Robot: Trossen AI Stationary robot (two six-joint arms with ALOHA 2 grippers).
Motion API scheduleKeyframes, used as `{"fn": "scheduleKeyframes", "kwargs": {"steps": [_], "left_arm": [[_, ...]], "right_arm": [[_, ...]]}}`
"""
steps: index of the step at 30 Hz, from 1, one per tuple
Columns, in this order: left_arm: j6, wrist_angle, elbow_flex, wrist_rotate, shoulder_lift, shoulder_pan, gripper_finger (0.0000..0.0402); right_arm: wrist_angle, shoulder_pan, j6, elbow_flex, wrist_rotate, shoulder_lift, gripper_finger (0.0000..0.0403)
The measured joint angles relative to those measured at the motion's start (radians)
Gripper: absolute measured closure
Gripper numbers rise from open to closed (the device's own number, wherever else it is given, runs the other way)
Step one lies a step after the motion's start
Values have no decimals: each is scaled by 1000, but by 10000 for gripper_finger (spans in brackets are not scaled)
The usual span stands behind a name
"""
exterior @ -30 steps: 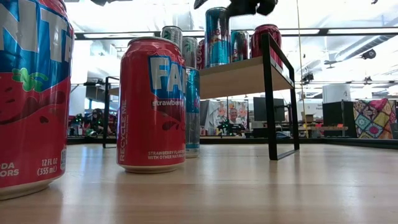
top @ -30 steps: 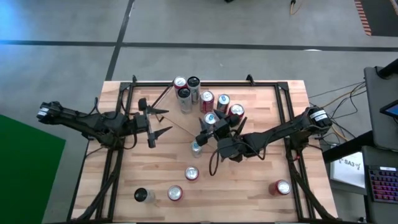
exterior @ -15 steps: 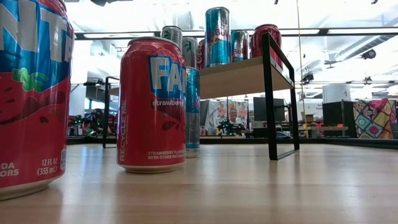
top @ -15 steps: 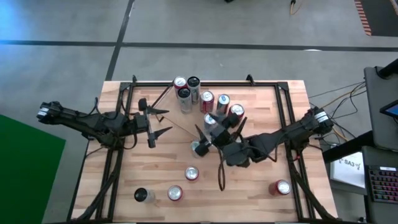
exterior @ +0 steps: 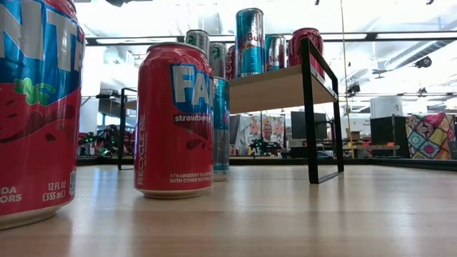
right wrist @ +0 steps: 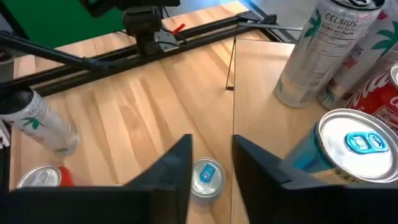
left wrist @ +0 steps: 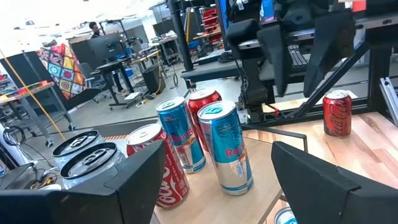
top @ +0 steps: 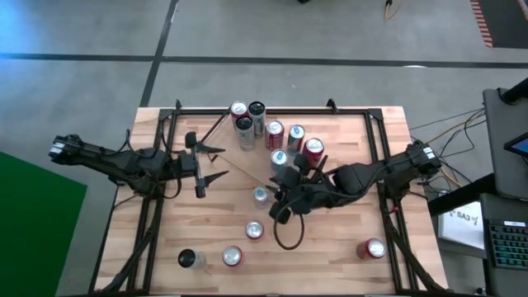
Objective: Place canned beverage on shelf
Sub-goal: Put the silver/blue soda can on the shelf, align with the other silver/blue soda can
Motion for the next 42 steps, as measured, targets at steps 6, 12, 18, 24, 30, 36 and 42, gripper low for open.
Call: {"fn": "scheduleKeyframes", "kwargs": {"steps": [6, 12, 18, 24, 30, 36, 42], "left_arm": [[-1, 16, 0, 2, 7, 0, 123], [-3, 48, 0, 23, 42, 0, 123], [-15, 124, 0, 114, 141, 0, 124], [-28, 263, 0, 110, 233, 0, 147], [-62, 321, 32, 58, 309, 3, 213], [-21, 342, 72, 84, 431, 3, 293], [43, 347, 143, 83, 570, 6, 359]], "right_arm": [[-23, -38, -1, 35, 3, -1, 387], [-85, -47, -12, 77, 4, -1, 390], [-249, -76, -152, 134, -122, -8, 391], [-224, -66, -307, 51, -37, -109, 391], [-48, -54, -450, -167, -64, -278, 391], [213, -85, -543, -459, -150, -473, 391], [355, -115, -551, -650, -149, -615, 390]]}}
